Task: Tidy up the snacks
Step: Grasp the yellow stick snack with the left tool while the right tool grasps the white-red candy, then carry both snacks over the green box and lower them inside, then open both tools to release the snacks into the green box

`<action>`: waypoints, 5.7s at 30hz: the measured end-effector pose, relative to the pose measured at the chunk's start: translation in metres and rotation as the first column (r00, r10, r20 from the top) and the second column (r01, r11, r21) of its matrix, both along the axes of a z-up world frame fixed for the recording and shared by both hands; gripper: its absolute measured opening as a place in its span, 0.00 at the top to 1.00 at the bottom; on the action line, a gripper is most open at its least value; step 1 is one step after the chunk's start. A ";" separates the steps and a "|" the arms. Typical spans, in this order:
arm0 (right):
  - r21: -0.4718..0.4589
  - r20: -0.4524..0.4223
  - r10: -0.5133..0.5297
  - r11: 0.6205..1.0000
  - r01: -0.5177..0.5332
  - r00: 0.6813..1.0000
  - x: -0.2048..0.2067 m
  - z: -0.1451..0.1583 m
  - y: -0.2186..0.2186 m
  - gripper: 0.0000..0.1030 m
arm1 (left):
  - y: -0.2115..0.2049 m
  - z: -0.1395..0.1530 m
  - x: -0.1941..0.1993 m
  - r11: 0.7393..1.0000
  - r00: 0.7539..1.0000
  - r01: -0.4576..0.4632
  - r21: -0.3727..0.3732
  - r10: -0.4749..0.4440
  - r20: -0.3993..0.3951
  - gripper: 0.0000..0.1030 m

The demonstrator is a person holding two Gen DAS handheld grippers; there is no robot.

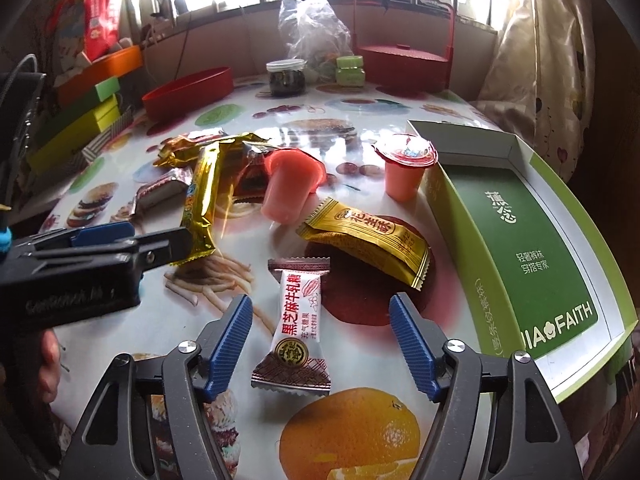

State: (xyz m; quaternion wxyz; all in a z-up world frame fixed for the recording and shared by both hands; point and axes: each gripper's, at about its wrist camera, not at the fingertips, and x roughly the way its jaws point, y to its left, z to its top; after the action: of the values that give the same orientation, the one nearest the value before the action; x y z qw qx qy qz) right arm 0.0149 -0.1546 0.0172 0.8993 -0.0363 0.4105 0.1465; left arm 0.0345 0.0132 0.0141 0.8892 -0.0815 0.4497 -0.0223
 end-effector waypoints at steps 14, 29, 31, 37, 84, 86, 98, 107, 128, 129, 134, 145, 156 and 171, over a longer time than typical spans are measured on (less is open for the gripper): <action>0.005 0.006 0.006 1.000 -0.006 1.000 0.005 0.001 -0.003 0.61 | -0.008 0.000 0.034 1.000 1.000 -0.003 -0.028 0.003 0.025 0.47; 0.028 0.008 0.018 0.999 -0.018 1.000 0.007 0.005 -0.005 0.81 | -0.005 0.001 0.036 0.999 0.999 0.003 -0.038 -0.002 0.033 0.77; 0.033 0.009 0.024 0.999 -0.025 1.000 0.007 0.006 -0.004 0.81 | -0.005 0.002 0.034 0.999 0.999 0.010 -0.034 -0.009 0.037 0.77; 0.055 0.021 0.031 0.998 -0.032 0.999 0.006 0.010 -0.005 0.81 | -0.003 0.010 0.029 0.999 0.998 0.021 -0.040 -0.019 0.056 0.77; 0.124 0.117 -0.283 0.955 0.268 0.952 0.027 0.058 -0.136 0.81 | -0.149 0.065 0.053 0.913 0.917 0.394 -0.102 -0.383 0.110 0.77; 0.124 0.108 -0.294 0.952 0.280 0.950 0.029 0.056 -0.142 0.81 | -0.159 0.065 0.056 0.906 0.910 0.410 -0.100 -0.400 0.112 0.77; 0.104 0.064 -0.331 0.940 0.324 0.941 0.033 0.036 -0.167 0.81 | -0.197 0.046 0.070 0.889 0.898 0.440 -0.128 -0.437 0.052 0.77; 0.078 0.032 -0.335 0.940 0.332 0.942 0.035 0.022 -0.175 0.81 | -0.211 0.030 0.078 0.889 0.894 0.446 -0.106 -0.448 0.008 0.77; 0.063 0.010 -0.337 0.940 0.336 0.941 0.039 0.013 -0.175 0.76 | -0.216 0.020 0.083 0.892 0.895 0.441 -0.102 -0.445 -0.023 0.76; 0.062 0.011 -0.336 0.940 0.335 0.942 0.038 0.013 -0.175 0.74 | -0.216 0.020 0.083 0.892 0.896 0.440 -0.101 -0.444 -0.022 0.76; 0.053 0.013 -0.342 0.939 0.341 0.940 0.038 0.014 -0.174 0.69 | -0.211 0.021 0.082 0.897 0.900 0.431 -0.097 -0.435 -0.018 0.76; 0.045 0.021 -0.347 0.937 0.346 0.938 0.033 0.016 -0.173 0.56 | -0.208 0.025 0.078 0.897 0.902 0.429 -0.106 -0.432 -0.010 0.72; 0.046 0.028 -0.366 0.930 0.364 0.930 0.028 0.019 -0.173 0.50 | -0.202 0.035 0.069 0.897 0.902 0.431 -0.097 -0.431 0.022 0.58; 0.066 0.049 -0.372 0.927 0.369 0.927 0.019 0.031 -0.164 0.45 | -0.182 0.058 0.045 0.900 0.894 0.435 -0.003 -0.432 0.121 0.58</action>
State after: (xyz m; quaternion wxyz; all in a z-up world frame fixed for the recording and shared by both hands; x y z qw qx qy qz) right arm 0.0337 -0.3184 0.0480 0.9235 0.0624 0.3782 -0.0159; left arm 0.0792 -0.1688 0.0718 0.8854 0.0090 0.4032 -0.2311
